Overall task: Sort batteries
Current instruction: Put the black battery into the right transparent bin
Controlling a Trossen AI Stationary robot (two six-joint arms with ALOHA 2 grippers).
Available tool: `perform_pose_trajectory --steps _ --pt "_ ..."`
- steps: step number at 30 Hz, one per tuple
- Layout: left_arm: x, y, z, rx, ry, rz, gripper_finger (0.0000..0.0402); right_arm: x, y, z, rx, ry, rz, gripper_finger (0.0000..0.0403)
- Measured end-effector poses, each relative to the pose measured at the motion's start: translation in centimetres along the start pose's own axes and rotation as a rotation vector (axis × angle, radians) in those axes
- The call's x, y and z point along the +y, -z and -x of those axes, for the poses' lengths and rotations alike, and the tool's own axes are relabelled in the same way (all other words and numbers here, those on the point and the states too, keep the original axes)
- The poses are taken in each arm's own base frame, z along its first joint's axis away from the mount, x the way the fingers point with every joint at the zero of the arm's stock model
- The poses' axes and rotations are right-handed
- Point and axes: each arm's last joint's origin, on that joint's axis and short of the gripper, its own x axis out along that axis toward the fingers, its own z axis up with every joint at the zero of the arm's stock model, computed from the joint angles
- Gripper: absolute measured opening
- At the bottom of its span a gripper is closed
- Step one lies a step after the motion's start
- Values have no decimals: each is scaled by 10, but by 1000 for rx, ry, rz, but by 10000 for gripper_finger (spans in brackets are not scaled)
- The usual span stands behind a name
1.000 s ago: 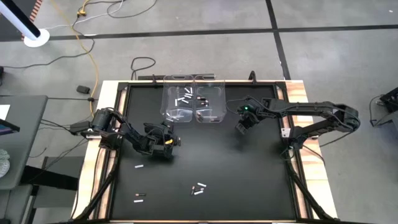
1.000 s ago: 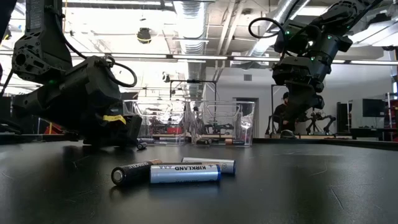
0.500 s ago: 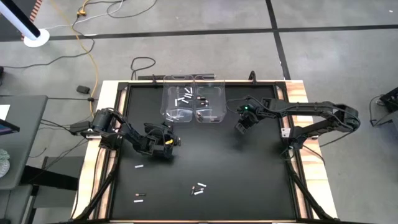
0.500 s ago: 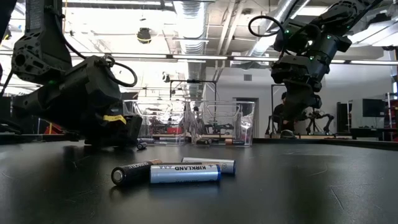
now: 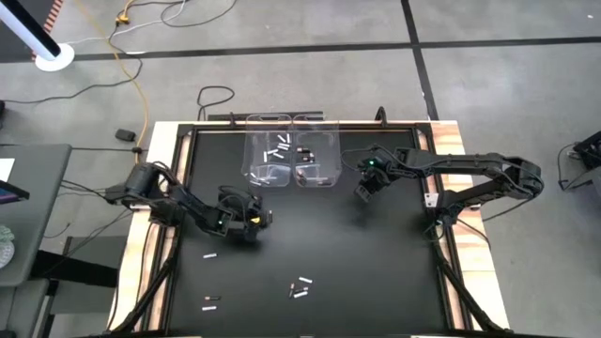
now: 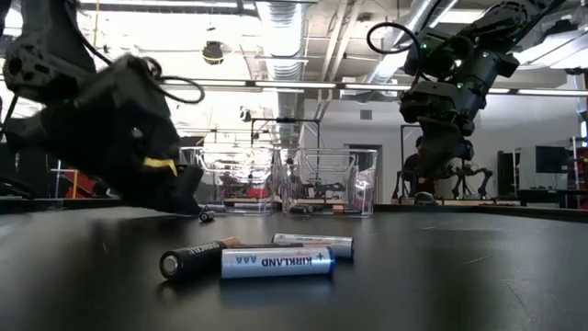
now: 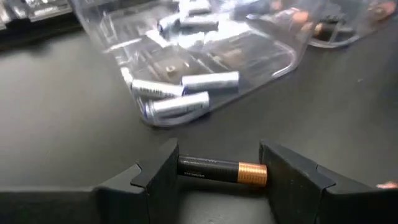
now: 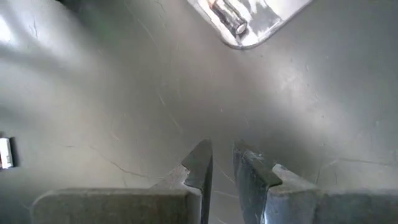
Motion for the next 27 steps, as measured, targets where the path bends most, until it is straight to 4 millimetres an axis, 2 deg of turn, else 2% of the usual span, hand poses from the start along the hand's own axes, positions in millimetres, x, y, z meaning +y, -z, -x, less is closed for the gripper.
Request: perform_pose_trajectory --steps 8,16,21,27 --pt "4 -23 20 2 55 -10 208 2 -5 0 -46 -18 11 82" --pt "9 -58 41 -47 141 -79 208 2 -7 0 -67 -25 29 82" --pt "12 -96 54 -111 196 -46 208 3 -8 1 -82 -30 42 82" --pt "18 -152 62 -208 202 -127 208 3 -9 1 -89 -33 48 82"
